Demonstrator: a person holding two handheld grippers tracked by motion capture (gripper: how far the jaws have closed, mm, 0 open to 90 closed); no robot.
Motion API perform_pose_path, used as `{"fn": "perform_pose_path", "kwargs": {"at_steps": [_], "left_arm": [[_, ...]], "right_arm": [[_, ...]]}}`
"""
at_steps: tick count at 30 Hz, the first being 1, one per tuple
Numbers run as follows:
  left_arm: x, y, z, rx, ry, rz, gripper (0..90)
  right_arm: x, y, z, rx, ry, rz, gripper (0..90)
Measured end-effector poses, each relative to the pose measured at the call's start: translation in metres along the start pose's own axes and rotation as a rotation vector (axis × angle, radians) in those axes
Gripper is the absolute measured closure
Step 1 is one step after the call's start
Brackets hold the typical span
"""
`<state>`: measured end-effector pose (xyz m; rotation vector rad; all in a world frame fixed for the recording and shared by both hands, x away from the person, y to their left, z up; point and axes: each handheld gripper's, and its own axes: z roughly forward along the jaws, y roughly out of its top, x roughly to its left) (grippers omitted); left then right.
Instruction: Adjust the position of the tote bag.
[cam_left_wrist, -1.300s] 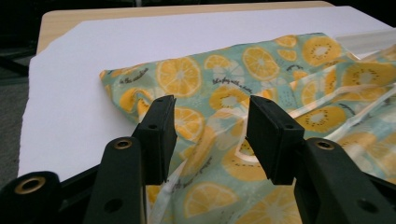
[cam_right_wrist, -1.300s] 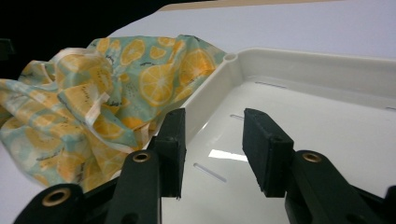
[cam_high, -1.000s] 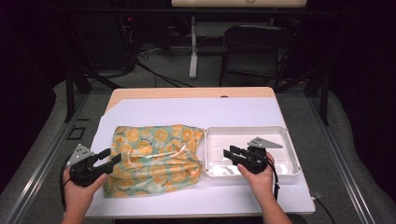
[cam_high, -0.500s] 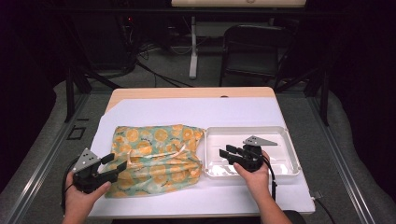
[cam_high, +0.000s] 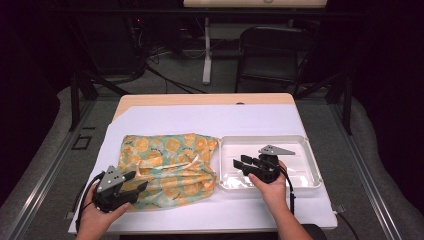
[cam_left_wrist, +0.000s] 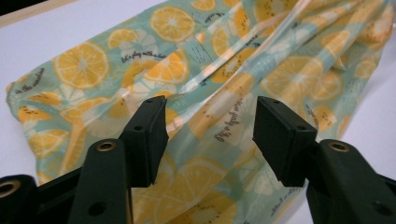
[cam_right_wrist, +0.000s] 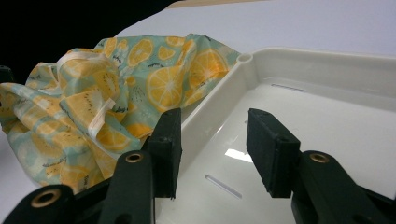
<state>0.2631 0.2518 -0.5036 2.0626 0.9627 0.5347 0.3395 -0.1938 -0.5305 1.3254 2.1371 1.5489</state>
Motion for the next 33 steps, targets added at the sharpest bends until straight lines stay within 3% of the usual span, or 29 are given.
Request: {"fn": "perform_pose_path", "kwargs": {"at_steps": [4,9,17,24,33], "left_arm": [[-0.002,0.000,0.003,0.036,-0.001,0.036,49.1],[-0.002,-0.001,0.004,0.068,-0.022,0.040,57.8],[-0.004,-0.002,0.008,0.127,-0.003,0.077,75.3],[-0.002,0.001,0.002,0.111,0.031,0.081,87.5],[0.008,0.023,-0.007,0.048,0.089,0.048,90.0]], "right_arm": [[0.000,0.000,0.001,-0.001,-0.003,0.002,55.1],[0.000,0.000,0.000,-0.002,-0.006,0.003,54.7],[0.000,0.000,0.000,0.001,-0.002,0.002,54.2],[0.000,-0.001,0.001,0.007,-0.001,0.004,53.9],[0.001,-0.001,0.001,0.002,-0.003,0.002,53.6]]}}
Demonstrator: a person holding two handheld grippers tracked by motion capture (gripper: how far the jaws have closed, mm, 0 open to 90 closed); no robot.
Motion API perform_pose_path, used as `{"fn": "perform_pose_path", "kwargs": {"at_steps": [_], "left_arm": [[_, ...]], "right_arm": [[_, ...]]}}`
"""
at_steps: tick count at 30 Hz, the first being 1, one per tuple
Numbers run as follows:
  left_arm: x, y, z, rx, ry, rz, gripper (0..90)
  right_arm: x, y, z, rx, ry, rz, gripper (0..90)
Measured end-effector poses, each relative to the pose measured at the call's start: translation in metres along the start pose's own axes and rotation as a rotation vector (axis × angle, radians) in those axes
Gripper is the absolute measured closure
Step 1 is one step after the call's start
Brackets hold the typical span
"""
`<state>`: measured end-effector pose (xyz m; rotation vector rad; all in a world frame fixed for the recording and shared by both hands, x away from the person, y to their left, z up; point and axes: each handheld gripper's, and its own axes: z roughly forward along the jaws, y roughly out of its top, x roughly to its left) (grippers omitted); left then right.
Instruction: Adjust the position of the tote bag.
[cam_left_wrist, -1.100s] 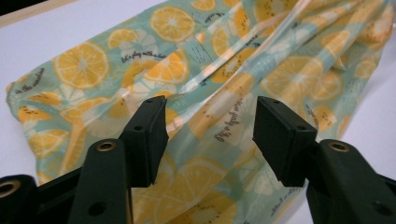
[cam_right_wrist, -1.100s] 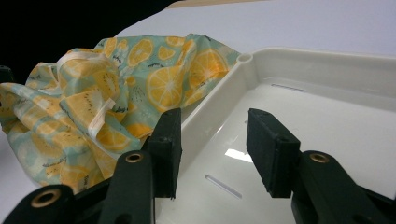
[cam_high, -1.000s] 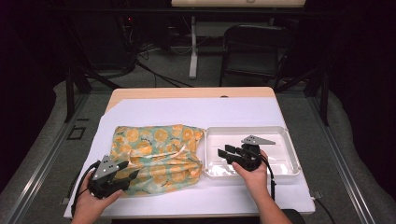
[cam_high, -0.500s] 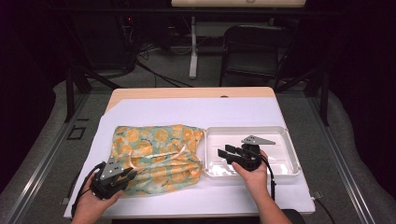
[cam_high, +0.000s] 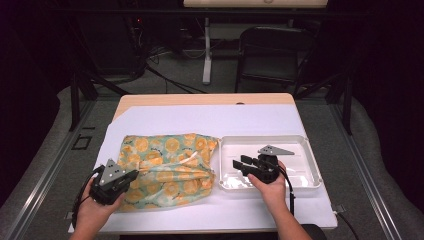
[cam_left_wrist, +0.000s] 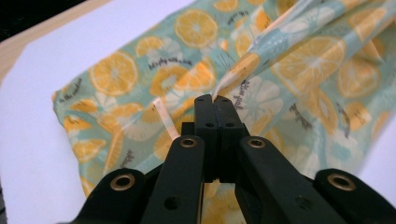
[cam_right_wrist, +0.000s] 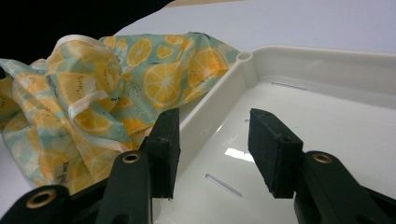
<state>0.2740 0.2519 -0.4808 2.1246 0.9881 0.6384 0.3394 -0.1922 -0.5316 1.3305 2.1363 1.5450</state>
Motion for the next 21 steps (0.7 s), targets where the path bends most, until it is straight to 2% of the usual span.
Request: {"fn": "perform_pose_path", "kwargs": {"at_steps": [9,15,21], "left_arm": [[0.010,0.039,-0.003,-0.083,0.034,-0.018,90.0],[0.023,0.065,-0.007,-0.134,0.058,-0.030,90.0],[0.038,0.078,-0.004,-0.196,0.040,-0.093,90.0]], "right_arm": [[-0.001,0.000,-0.002,-0.007,-0.010,0.007,53.2],[0.003,0.000,-0.001,-0.012,-0.010,-0.005,52.7],[0.005,0.000,-0.001,-0.017,-0.013,-0.010,52.8]]}}
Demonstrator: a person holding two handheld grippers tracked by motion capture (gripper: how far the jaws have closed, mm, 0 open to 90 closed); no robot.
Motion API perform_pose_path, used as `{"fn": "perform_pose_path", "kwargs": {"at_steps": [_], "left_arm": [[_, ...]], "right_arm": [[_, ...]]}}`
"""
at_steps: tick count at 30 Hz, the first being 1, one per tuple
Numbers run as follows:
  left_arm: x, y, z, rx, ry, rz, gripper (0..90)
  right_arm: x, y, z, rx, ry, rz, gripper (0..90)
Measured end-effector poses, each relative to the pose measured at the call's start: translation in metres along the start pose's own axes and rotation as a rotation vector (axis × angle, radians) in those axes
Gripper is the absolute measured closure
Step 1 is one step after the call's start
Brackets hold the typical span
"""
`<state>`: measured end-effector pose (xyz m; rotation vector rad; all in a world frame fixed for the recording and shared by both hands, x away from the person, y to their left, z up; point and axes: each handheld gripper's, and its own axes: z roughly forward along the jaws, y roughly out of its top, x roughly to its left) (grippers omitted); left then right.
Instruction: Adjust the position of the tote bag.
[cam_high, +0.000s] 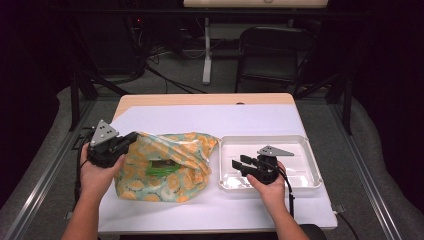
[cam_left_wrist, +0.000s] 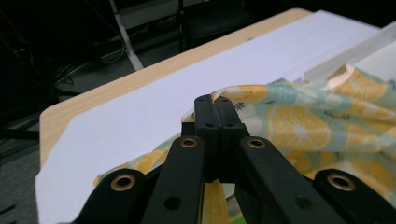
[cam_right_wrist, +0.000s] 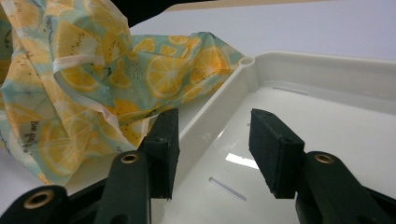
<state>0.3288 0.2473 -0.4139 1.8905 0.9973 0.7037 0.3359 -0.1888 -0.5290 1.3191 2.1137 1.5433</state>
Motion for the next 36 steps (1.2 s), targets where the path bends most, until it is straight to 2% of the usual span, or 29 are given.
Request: {"fn": "perform_pose_path", "kwargs": {"at_steps": [4,6,9,11,14,15,16,18,22,24,25,31,36], "left_arm": [[0.007,0.002,0.004,-0.027,-0.003,-0.040,90.0],[0.010,0.002,0.005,-0.038,-0.003,-0.056,90.0],[0.013,0.003,0.004,-0.055,-0.007,-0.064,90.0],[0.015,0.003,0.003,-0.068,-0.011,-0.074,90.0],[0.018,0.002,0.003,-0.069,-0.002,-0.079,90.0],[0.018,0.002,0.003,-0.069,-0.002,-0.079,90.0],[0.020,0.001,0.003,-0.072,0.001,-0.081,90.0],[0.021,0.001,0.003,-0.072,-0.001,-0.084,90.0],[0.020,0.000,0.005,-0.061,-0.001,-0.076,90.0],[0.019,0.000,0.006,-0.061,0.000,-0.076,90.0],[0.018,-0.001,0.007,-0.059,-0.006,-0.075,90.0],[0.016,-0.001,0.008,-0.058,-0.008,-0.071,90.0],[0.018,-0.002,0.009,-0.058,-0.003,-0.077,90.0]], "right_arm": [[0.001,0.003,0.000,-0.012,0.000,0.016,53.1],[0.005,0.008,0.000,-0.013,-0.003,0.005,53.7],[0.017,0.016,0.000,-0.005,0.005,-0.042,54.5],[0.026,0.021,0.002,0.002,0.026,-0.070,54.5],[0.044,0.030,0.006,0.013,0.037,-0.144,54.5],[0.044,0.030,0.006,0.013,0.037,-0.144,54.5],[0.057,0.038,0.008,0.013,0.048,-0.193,54.5],[0.068,0.045,0.012,-0.001,0.068,-0.213,54.5],[0.087,0.057,0.021,-0.010,0.117,-0.240,54.6],[0.090,0.059,0.023,-0.014,0.127,-0.242,54.6],[0.098,0.063,0.032,-0.022,0.155,-0.243,55.2],[0.114,0.070,0.050,-0.040,0.175,-0.262,56.4],[0.127,0.073,0.066,-0.024,0.189,-0.292,57.0]]}}
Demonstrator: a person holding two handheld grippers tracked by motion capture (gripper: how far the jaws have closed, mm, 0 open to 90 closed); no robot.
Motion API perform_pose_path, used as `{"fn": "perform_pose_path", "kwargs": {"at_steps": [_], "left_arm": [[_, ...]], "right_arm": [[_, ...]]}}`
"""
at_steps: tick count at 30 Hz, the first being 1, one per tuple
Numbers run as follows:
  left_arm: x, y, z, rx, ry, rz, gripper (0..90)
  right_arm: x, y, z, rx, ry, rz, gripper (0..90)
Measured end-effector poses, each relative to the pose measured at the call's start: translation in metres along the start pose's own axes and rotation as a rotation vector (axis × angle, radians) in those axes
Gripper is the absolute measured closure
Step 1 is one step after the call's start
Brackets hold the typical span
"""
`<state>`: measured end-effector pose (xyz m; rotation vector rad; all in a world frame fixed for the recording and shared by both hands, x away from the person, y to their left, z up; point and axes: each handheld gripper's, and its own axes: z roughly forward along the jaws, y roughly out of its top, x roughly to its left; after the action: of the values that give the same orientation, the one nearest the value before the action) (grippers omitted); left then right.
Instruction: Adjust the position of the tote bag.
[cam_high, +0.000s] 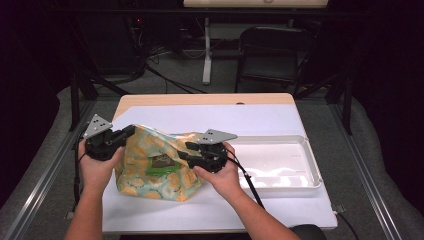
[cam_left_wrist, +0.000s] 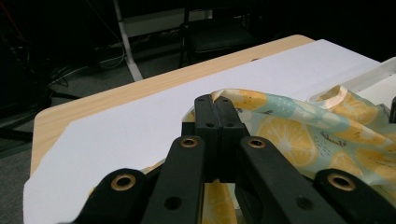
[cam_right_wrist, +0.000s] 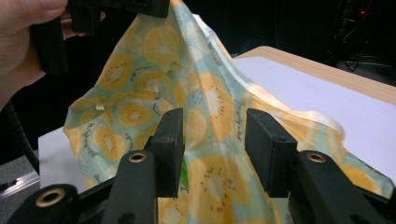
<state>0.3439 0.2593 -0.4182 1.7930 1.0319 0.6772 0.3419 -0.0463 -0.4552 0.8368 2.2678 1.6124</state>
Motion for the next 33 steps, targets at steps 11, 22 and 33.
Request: {"fn": "perform_pose_path", "kwargs": {"at_steps": [11,22,33], "left_arm": [[0.000,-0.002,0.004,0.011,-0.006,0.002,90.0],[0.000,-0.004,0.008,0.021,-0.013,0.004,90.0],[0.005,-0.007,0.010,0.025,-0.007,-0.011,90.0]], "right_arm": [[0.004,-0.006,0.029,0.063,-0.047,-0.039,41.5],[0.013,-0.015,0.040,0.131,-0.137,-0.126,39.2],[-0.002,-0.014,0.043,0.141,-0.108,-0.045,66.6]]}}
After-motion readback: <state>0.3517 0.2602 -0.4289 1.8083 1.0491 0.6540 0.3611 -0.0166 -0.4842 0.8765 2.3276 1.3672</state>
